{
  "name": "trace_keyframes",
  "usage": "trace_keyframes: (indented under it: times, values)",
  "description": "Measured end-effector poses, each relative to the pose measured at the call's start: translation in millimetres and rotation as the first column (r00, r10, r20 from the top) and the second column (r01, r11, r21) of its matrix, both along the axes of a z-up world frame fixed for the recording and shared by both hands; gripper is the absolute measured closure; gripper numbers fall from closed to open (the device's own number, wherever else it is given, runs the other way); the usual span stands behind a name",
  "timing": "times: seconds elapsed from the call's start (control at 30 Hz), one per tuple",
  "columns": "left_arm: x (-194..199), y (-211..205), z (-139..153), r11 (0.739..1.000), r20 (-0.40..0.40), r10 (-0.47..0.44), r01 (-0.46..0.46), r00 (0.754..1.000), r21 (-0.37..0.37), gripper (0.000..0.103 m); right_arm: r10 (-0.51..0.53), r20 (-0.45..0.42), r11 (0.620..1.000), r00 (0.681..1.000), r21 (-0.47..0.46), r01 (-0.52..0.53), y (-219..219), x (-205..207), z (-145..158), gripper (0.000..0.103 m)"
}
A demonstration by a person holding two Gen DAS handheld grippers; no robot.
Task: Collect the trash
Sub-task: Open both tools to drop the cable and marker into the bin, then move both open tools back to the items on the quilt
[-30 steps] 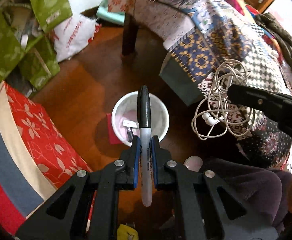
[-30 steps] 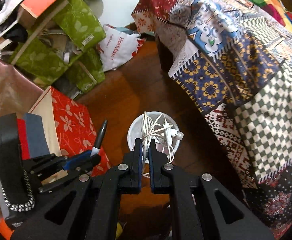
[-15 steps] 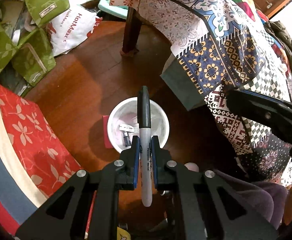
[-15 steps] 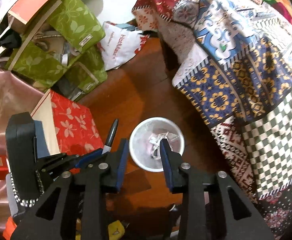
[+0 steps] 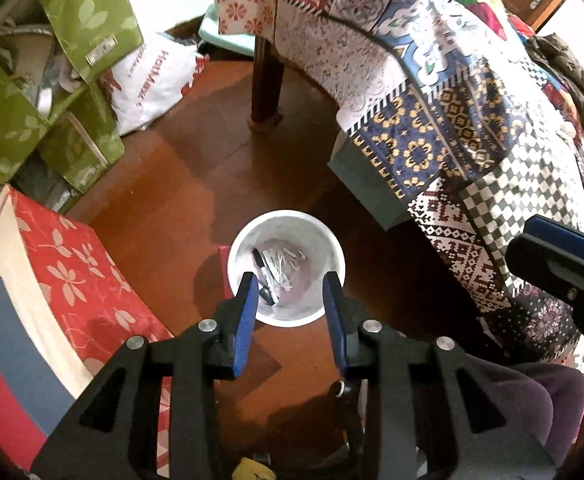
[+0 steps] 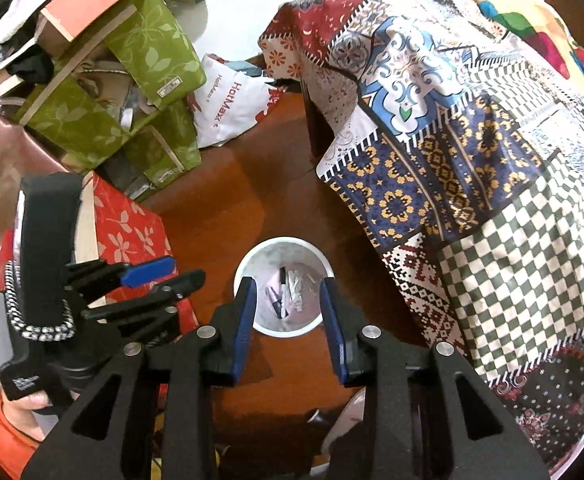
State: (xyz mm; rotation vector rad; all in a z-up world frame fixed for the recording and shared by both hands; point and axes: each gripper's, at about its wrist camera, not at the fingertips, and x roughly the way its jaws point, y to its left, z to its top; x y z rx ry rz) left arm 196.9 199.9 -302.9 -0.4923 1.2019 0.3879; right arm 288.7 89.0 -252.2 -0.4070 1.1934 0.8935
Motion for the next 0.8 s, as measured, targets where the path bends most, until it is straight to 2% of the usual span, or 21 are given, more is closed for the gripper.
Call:
trace_keyframes:
  times: [0.23,0.43,0.63,0.8]
  values:
    - [-24.6,-18.8,59.5,0.997,0.099,-0.018,0.011,0.995,0.072,0.072,-0.013,0.063,0.998,0.998,0.063,0.009,-26.2,-14.2,38.4,0.073]
    - [-42.2,-46.5,120.6,0.987,0.203,-0.057,0.024,0.978,0.161,0.072,-0.050,0.153,0.987,0.987,0.158,0.025,-61.6,-28.4,85.8,0.073]
    - [-50.2,-88.6,177.8,0.976,0.315,-0.109,0.041,0.943,0.215,0.072,-0.113,0.243,0.964,0.964,0.260,0.047,-110.2,-37.4,134.0,0.073]
    - [-46.2,-128.2,218.0,0.965,0.397,-0.171,0.072,0.902,0.254,0.072,-0.193,0.339,0.941,0.921,0.331,0.076,-156.5,-42.8,171.4,0.071]
